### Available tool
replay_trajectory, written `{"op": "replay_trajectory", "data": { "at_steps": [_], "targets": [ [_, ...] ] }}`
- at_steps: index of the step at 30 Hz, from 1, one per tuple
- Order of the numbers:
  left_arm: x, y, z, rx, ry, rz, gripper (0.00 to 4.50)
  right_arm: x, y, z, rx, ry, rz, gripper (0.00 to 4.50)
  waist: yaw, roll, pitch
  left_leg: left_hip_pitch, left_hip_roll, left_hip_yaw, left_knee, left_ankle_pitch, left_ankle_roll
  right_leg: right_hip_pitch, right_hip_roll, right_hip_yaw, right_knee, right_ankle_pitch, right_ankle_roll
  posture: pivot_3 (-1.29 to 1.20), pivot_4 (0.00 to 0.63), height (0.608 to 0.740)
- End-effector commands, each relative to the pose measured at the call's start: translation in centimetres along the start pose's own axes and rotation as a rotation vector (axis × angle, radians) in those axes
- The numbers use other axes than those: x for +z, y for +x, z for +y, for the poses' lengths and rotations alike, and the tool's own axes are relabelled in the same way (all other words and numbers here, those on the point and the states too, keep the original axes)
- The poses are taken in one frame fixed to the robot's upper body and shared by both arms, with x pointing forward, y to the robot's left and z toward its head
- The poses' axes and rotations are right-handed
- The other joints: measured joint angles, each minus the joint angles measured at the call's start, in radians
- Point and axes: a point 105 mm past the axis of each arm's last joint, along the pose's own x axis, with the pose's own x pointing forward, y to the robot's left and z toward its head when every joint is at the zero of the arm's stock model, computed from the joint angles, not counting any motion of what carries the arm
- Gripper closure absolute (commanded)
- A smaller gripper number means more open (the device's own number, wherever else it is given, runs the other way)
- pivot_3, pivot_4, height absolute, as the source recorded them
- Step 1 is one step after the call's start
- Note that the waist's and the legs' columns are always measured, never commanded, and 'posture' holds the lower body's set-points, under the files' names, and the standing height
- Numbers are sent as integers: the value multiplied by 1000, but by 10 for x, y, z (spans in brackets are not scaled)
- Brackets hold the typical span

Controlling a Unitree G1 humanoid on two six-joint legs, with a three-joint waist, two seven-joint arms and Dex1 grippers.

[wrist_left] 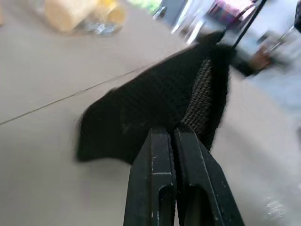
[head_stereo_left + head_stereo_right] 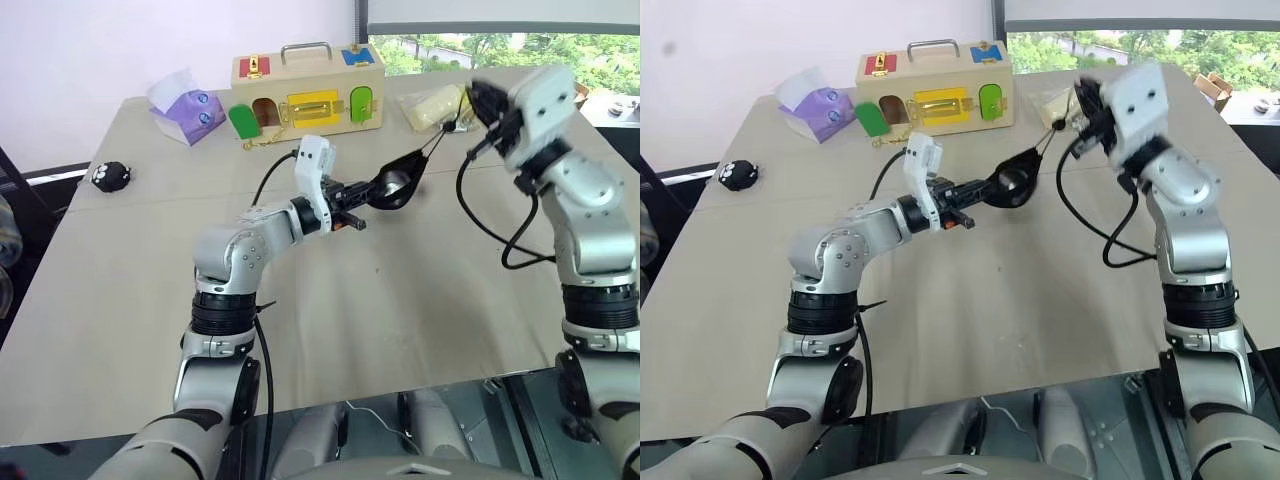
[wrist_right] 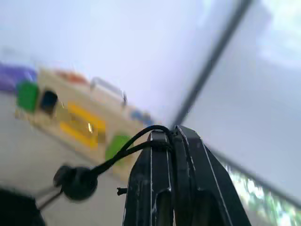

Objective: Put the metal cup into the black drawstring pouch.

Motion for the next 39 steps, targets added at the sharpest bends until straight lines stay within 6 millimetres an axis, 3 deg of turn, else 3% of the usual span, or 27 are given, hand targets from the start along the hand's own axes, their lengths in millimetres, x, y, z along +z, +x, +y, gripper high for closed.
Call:
{"op": "replay_trajectory", "data": {
  "at_steps": [1,3,10,26,32,36,39],
  "targets": [
    [25,0,-6,8,135,-68,2889,16,4,10,54,6,-24,4500,3,0,0,0,0,0,0,0,0,0,0,0,0,0,0,0,150,710],
    [27,1,-16,-53,197,-87,1966,20,6,17,86,9,-30,4500,4,0,0,-1,-1,0,0,0,0,0,0,0,0,0,0,0,150,710],
    [47,3,-48,-217,243,-199,1966,17,10,37,173,7,-13,4500,0,0,0,-1,-1,-1,0,0,0,0,-3,-1,0,0,0,0,150,710],
    [37,8,-55,-246,245,-164,1966,29,17,59,256,21,-54,4500,1,0,0,-1,-1,-1,0,0,0,0,-3,-1,0,0,0,0,150,710],
    [29,9,-52,-234,255,-135,4355,33,17,61,264,18,-59,4500,1,0,0,-1,-1,-1,0,0,0,0,-3,-1,0,0,0,0,150,710],
    [25,10,-47,-212,266,-116,4359,43,22,50,204,43,-110,4500,1,0,0,-1,-1,-1,0,0,0,0,-3,-1,0,0,0,0,150,710],
    [16,12,-35,-157,275,-72,4359,73,26,1,-81,126,-299,4500,-1,0,1,-1,-1,-1,0,0,0,0,-3,-1,0,0,0,0,150,710]
  ]
}}
